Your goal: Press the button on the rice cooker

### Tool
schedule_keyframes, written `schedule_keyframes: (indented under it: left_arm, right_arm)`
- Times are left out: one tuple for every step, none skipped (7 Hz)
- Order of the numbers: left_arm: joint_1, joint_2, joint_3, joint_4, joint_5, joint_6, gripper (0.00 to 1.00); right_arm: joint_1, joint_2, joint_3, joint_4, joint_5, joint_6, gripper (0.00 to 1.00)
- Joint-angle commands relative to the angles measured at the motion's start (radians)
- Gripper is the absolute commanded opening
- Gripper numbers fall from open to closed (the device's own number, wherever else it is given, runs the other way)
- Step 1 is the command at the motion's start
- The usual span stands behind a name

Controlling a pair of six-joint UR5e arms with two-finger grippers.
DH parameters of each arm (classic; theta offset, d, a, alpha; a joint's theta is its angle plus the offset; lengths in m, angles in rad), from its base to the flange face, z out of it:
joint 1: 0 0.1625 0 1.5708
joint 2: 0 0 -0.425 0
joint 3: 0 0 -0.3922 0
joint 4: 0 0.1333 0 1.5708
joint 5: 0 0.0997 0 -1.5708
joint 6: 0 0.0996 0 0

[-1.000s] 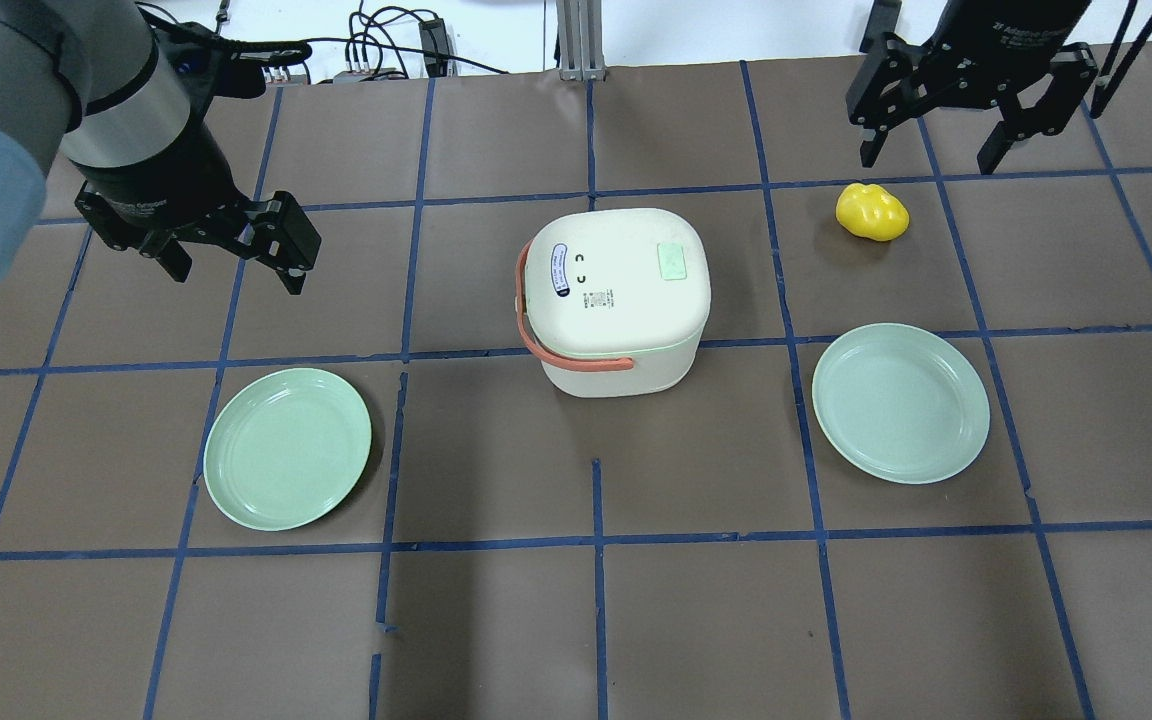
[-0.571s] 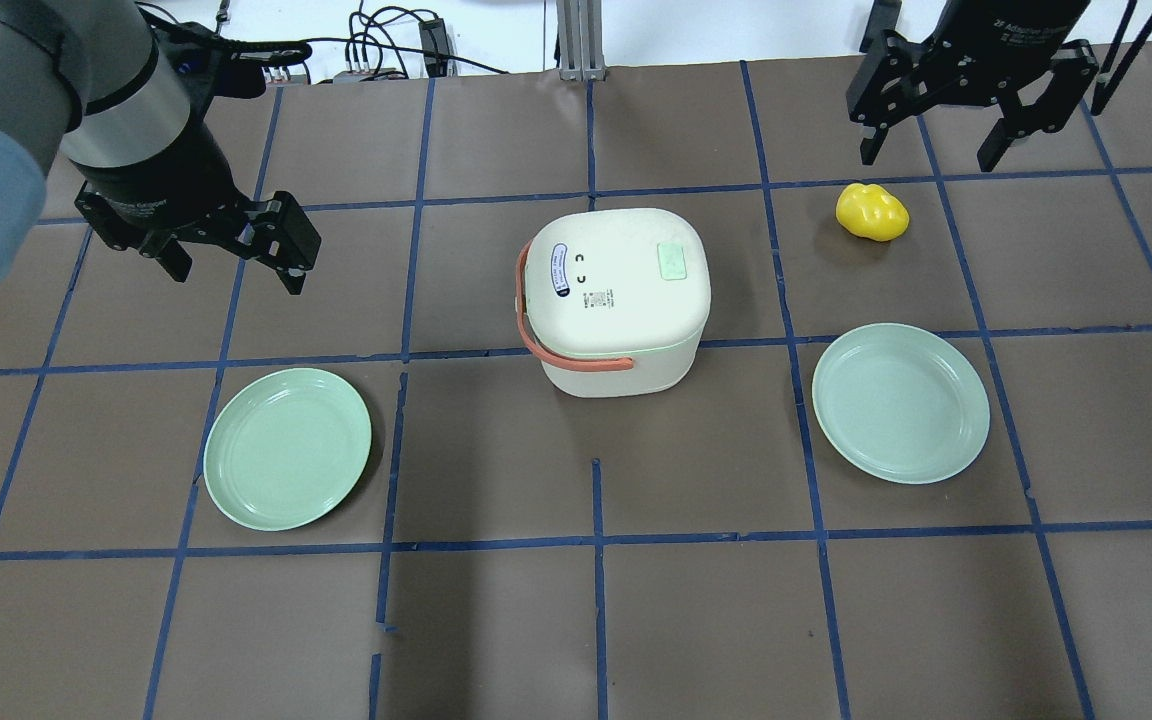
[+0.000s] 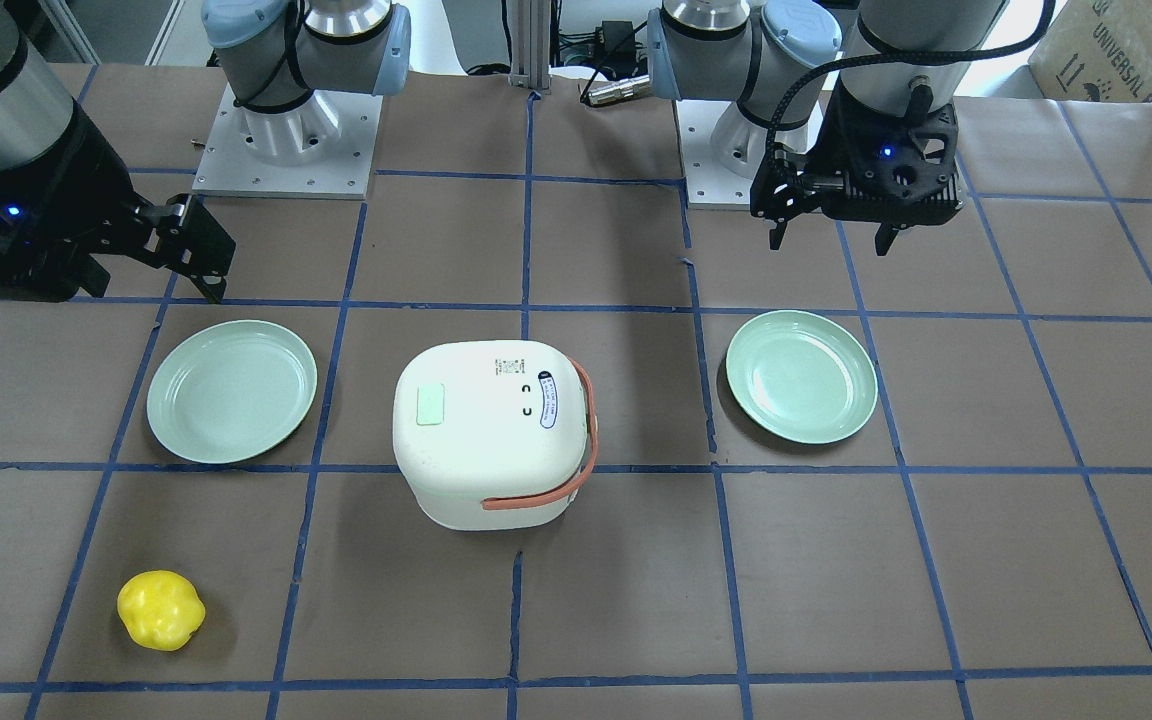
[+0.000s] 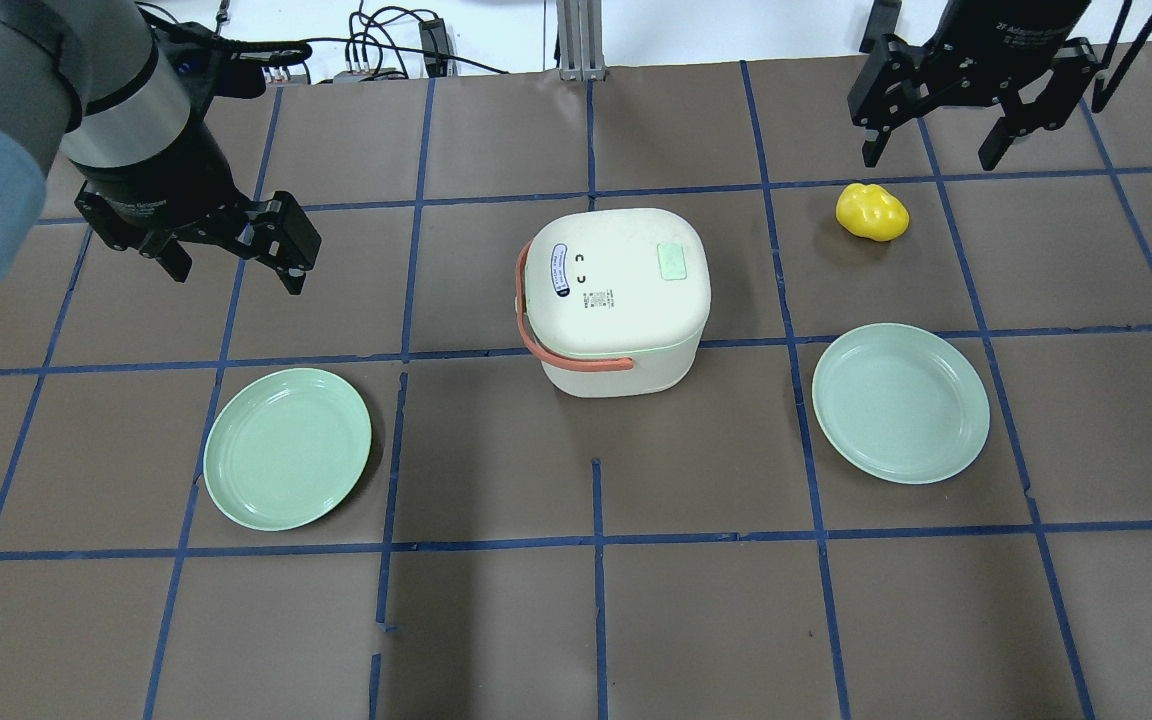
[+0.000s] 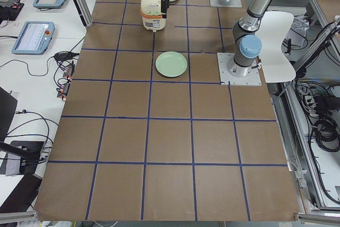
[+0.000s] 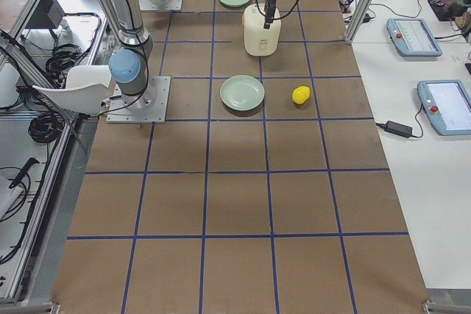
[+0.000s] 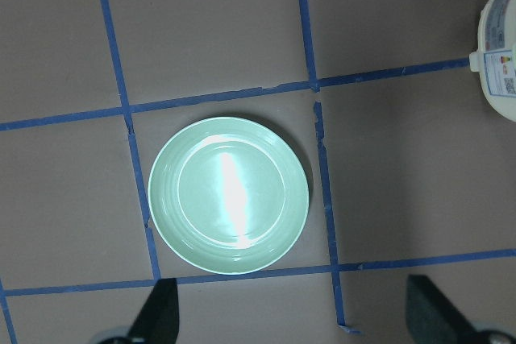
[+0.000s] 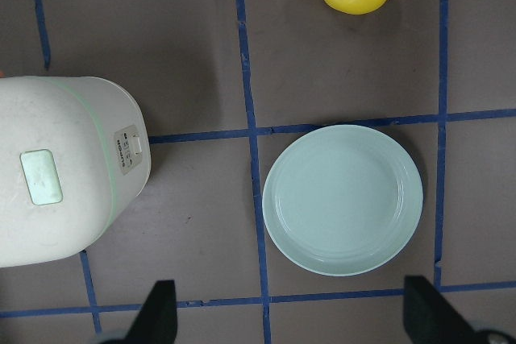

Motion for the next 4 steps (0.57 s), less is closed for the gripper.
schedule_keyframes:
  left_arm:
    - [0.0,0.0,0.0,0.0,0.0,0.0,1.0]
    - [0.0,0.0,0.0,0.0,0.0,0.0,1.0]
    - [0.0,0.0,0.0,0.0,0.0,0.0,1.0]
    - [0.0,0.0,0.0,0.0,0.0,0.0,1.0]
  right_arm:
    - [0.0,0.0,-0.001,-0.003,0.002,-0.001,0.97]
    - [0.0,0.002,-0.001,-0.003,0.002,-0.001,0.92]
    - [0.0,0.008,-0.007,-0.006,0.006,0.0,0.46]
    - [0.006,0.011,0.005,-0.044,0.018,0.0,0.06]
